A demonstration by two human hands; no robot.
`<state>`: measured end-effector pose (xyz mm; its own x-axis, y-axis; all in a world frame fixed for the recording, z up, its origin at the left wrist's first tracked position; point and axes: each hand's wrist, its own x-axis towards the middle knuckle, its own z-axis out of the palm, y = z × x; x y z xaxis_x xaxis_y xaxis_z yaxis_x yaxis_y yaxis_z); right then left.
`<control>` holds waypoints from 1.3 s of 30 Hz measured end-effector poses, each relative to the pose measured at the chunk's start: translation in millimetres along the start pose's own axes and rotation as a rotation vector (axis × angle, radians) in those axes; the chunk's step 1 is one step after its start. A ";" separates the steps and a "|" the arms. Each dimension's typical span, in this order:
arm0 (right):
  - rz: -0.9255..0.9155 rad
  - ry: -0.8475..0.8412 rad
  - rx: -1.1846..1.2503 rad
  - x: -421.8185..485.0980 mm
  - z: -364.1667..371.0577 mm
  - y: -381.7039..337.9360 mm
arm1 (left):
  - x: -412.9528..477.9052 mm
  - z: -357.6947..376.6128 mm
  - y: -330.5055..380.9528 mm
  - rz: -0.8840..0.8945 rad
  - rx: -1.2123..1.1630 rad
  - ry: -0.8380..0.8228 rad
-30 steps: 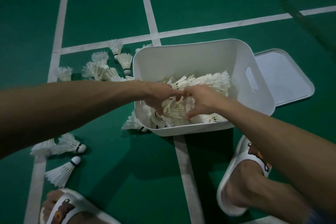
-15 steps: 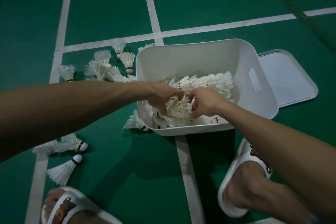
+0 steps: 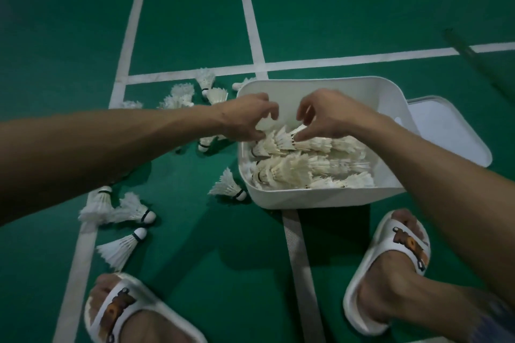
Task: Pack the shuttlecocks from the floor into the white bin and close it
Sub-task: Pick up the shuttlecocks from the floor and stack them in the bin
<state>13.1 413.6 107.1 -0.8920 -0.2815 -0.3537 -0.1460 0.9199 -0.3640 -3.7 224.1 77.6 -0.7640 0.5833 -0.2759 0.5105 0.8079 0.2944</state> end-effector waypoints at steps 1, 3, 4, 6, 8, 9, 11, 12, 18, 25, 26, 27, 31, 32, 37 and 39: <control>-0.033 0.024 0.008 -2.0 -2.2 -14.2 | -9.9 -4.8 -6.6 -0.024 -0.015 0.058; -0.108 0.062 0.010 -6.4 -0.9 -43.4 | -31.2 -11.8 -22.9 -0.079 -0.037 0.147; -0.146 0.074 0.013 -8.9 2.1 -58.2 | -42.0 -13.4 -32.3 -0.110 -0.043 0.176; -0.218 0.090 0.027 -12.4 12.8 -85.4 | -62.5 -12.1 -52.5 -0.167 -0.038 0.182; -0.276 0.091 0.044 -13.7 27.3 -110.7 | -81.8 -4.1 -71.7 -0.230 -0.018 0.101; -0.303 0.087 0.055 -13.5 36.4 -122.2 | -91.8 3.1 -80.6 -0.257 -0.008 0.048; -0.357 0.055 0.044 -10.4 58.6 -142.9 | -111.6 23.4 -99.4 -0.306 0.007 -0.051; -0.380 0.024 0.016 -8.1 71.5 -151.4 | -122.1 34.9 -108.7 -0.333 0.009 -0.092; -0.337 -0.156 -0.123 19.1 147.7 -156.1 | -187.2 103.9 -151.9 -0.483 -0.111 -0.251; -0.242 -0.208 -0.218 43.3 179.7 -132.8 | -223.8 153.3 -155.8 -0.532 -0.153 -0.321; -0.221 -0.210 -0.226 46.2 181.8 -129.9 | -223.5 157.6 -153.0 -0.540 -0.160 -0.299; -0.198 -0.218 -0.234 48.1 184.0 -127.4 | -222.7 161.5 -150.4 -0.545 -0.163 -0.275; -0.191 -0.219 -0.294 52.7 195.6 -122.5 | -220.0 168.6 -150.0 -0.543 -0.215 -0.189; -0.186 -0.207 -0.311 52.9 198.1 -121.0 | -219.9 167.9 -151.2 -0.535 -0.243 -0.165; -0.115 -0.211 -0.405 48.4 209.8 -114.3 | -216.9 169.3 -145.8 -0.536 -0.304 -0.053; -0.107 -0.236 -0.435 45.9 212.0 -113.0 | -217.0 177.0 -140.4 -0.544 -0.222 -0.155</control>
<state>79.4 238.8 -50.7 -0.7484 -0.3887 -0.5374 -0.4410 0.8968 -0.0345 160.2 -1.0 -65.8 -0.8173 0.1104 -0.5656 -0.0446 0.9664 0.2531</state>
